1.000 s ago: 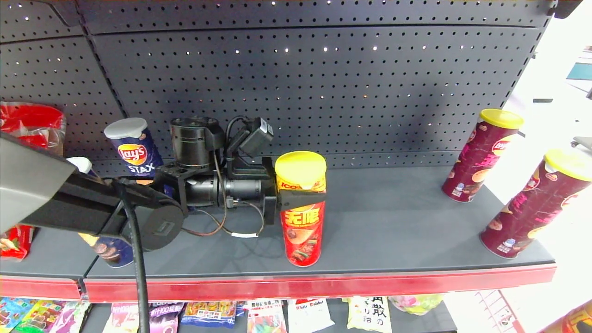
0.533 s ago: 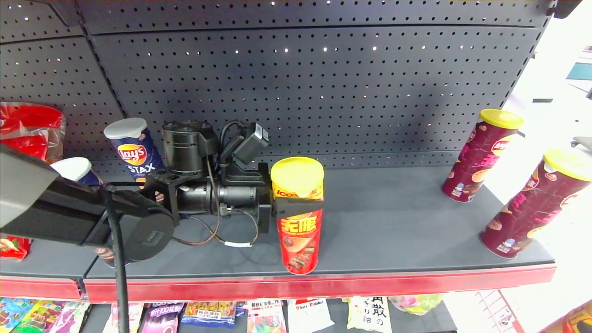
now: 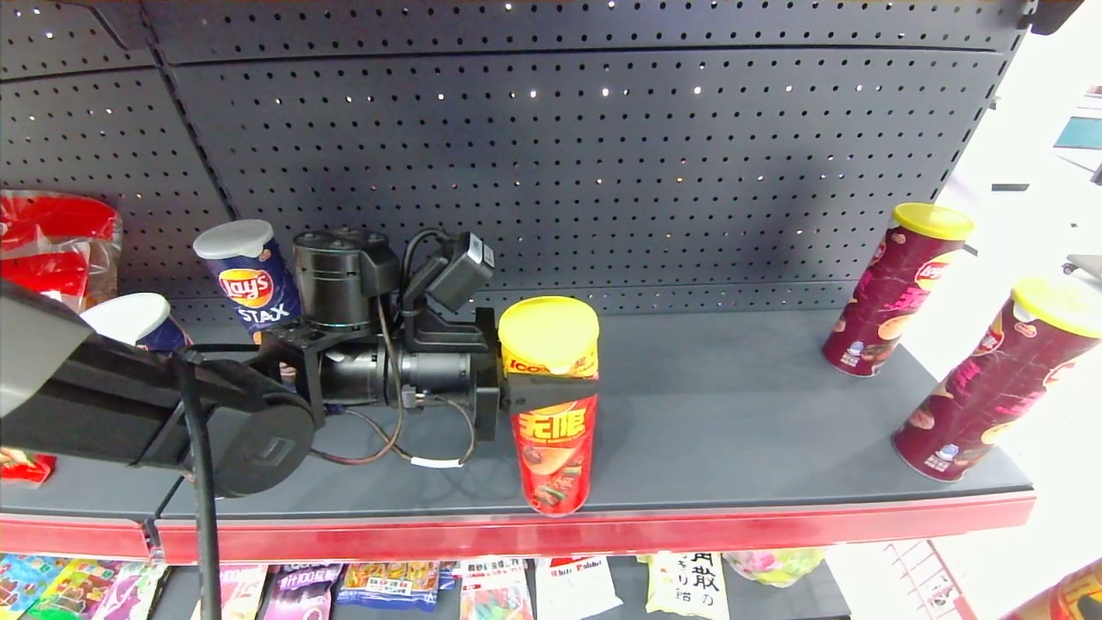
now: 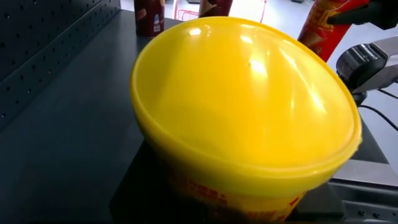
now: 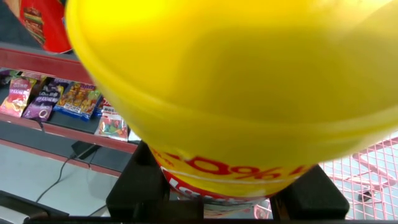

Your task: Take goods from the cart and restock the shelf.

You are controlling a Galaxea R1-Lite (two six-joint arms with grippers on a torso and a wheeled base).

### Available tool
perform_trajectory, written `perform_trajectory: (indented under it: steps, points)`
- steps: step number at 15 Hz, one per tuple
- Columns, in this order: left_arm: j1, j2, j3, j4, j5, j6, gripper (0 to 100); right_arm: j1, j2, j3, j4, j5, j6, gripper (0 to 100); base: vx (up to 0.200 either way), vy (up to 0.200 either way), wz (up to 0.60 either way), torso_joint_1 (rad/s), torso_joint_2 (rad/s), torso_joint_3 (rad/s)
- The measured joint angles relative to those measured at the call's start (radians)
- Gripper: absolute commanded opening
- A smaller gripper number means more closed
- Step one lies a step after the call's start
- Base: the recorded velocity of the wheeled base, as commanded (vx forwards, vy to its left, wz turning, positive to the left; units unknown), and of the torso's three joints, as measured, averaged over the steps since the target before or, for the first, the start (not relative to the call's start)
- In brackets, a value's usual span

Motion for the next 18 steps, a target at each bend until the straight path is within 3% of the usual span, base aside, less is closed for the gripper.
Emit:
perform_trajectory:
  steps: [1, 9, 13, 17, 18]
  points:
    - [-0.001, 0.0, 0.0, 0.0, 0.0, 0.001, 100, 0.0, -0.001, 0.0, 0.0, 0.0, 0.0, 0, 0.0, 0.0, 0.0, 0.0, 0.0, 0.0]
    - [-0.005, -0.013, 0.02, 0.0, -0.003, 0.006, 100, 0.0, -0.002, -0.001, 0.0, 0.001, 0.0, 0, 0.0, 0.0, 0.0, 0.0, 0.0, 0.0]
    - [0.016, -0.084, 0.14, -0.007, 0.005, 0.006, 100, 0.0, 0.0, -0.003, 0.0, 0.002, 0.0, 0, 0.0, 0.0, 0.0, 0.0, 0.0, 0.0]
    - [0.097, -0.192, 0.285, -0.097, 0.016, 0.006, 100, 0.005, 0.011, -0.003, 0.0, 0.005, -0.003, 0, 0.0, 0.0, 0.0, 0.0, 0.0, 0.0]
    - [0.111, -0.22, 0.314, -0.108, 0.042, 0.004, 100, 0.006, 0.02, -0.012, -0.001, 0.006, -0.003, 0, 0.0, 0.0, 0.0, 0.0, 0.0, 0.0]
